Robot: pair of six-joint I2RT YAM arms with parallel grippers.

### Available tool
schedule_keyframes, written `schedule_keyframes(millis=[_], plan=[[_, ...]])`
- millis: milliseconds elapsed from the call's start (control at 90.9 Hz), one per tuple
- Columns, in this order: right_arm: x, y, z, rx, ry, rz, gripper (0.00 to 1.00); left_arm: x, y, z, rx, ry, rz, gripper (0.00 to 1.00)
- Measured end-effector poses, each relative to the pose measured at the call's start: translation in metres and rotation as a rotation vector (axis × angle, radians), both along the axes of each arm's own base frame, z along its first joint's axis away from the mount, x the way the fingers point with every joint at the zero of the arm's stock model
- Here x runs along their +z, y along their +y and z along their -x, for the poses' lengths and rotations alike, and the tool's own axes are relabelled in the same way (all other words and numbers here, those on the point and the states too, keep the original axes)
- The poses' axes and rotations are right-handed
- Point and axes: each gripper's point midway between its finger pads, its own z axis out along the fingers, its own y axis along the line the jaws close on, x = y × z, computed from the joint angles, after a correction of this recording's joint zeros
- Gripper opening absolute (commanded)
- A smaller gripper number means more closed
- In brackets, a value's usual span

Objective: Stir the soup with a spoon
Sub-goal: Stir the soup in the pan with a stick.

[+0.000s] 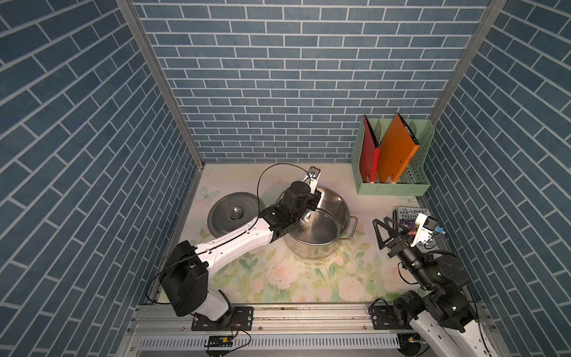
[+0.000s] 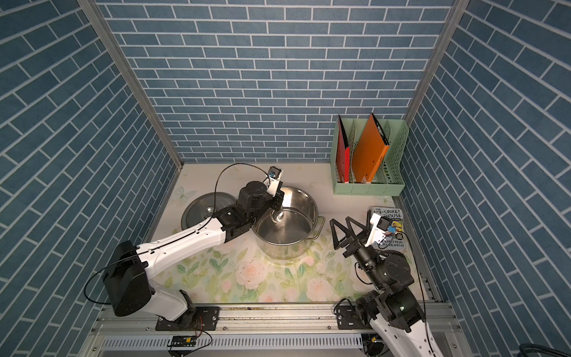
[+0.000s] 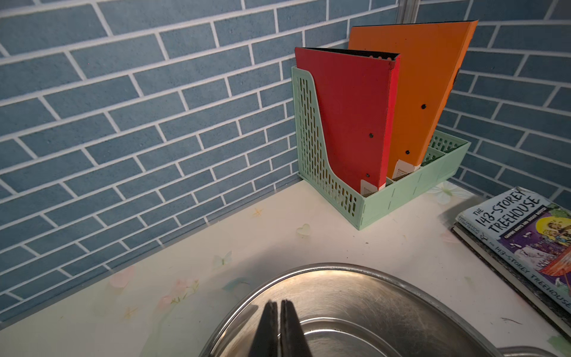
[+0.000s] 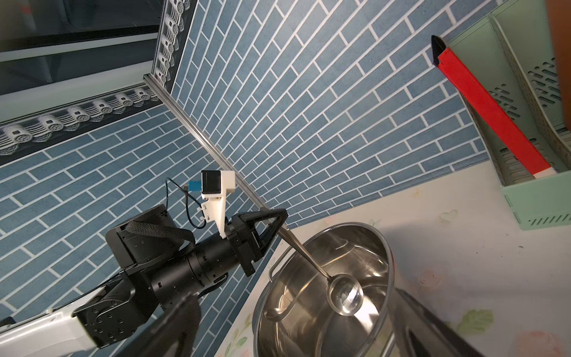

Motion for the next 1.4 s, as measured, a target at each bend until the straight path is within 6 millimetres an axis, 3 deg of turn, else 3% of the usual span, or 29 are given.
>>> schedule_keyframes(millis=[176,429,638,770,1067,1210,1397], plan=[[0.0,-0.001,0.001,-0.003,-0.002,-0.002,0.99,0.007,-0.024,0.011,-0.117,-0.01,0.056,0.0],[0.0,-0.001,0.001,-0.004,0.0,-0.001,0.99,0.025,-0.062,0.048,-0.308,-0.043,0.13,0.0],[0.0,-0.001,0.001,-0.004,0.0,-0.001,0.99,0.017,-0.071,0.085,-0.408,-0.03,0.13,0.0],[0.0,-0.001,0.001,-0.004,0.0,-0.001,0.99,0.011,-0.062,0.106,-0.434,-0.016,0.12,0.0],[-0.001,0.001,-0.002,-0.002,0.006,0.003,0.99,0.015,-0.018,0.131,-0.406,-0.004,0.137,0.0],[-0.002,0.002,-0.004,0.0,0.008,0.005,0.99,0.003,-0.002,0.127,-0.335,0.025,0.09,0.0],[-0.001,0.003,-0.004,0.001,0.007,0.004,0.99,-0.018,0.024,0.107,-0.186,0.064,0.003,0.0]])
